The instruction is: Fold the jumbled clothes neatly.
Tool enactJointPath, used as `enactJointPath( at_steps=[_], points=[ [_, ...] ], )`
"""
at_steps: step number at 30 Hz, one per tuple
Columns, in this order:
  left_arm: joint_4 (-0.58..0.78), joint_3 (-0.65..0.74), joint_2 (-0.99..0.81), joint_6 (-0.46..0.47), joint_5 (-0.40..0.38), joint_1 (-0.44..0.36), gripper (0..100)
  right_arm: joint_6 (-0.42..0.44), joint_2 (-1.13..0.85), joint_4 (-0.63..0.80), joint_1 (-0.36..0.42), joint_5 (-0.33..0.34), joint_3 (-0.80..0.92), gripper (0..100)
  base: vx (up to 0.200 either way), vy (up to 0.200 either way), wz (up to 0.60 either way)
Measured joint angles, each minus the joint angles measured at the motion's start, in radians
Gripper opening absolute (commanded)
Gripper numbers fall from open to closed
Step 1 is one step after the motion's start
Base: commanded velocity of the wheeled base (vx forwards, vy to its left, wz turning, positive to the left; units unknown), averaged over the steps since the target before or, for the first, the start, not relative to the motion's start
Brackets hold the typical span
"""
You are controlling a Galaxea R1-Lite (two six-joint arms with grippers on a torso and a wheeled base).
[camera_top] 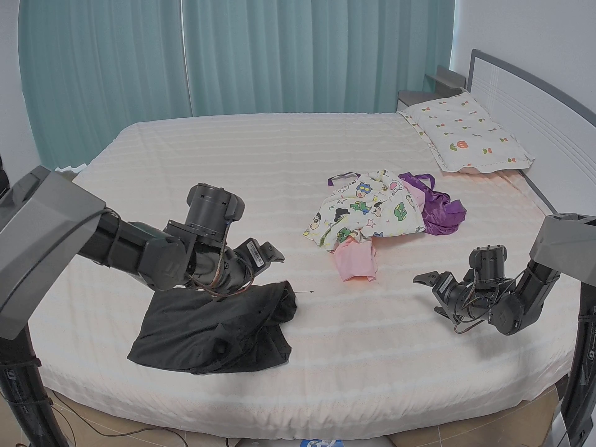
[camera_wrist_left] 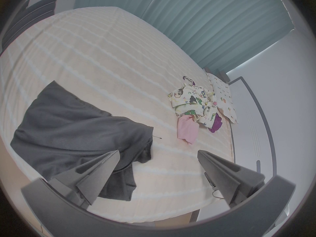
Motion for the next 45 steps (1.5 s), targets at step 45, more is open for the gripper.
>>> enactJointPath(
  at_steps=[45],
  points=[
    [-0.379, 0.529, -0.076, -0.107, -0.093, 0.184, 100, 0.003, -0.008, -0.045, 0.065, -0.008, 0.040, 100, -0.040, 0.022, 0.00]
  ],
)
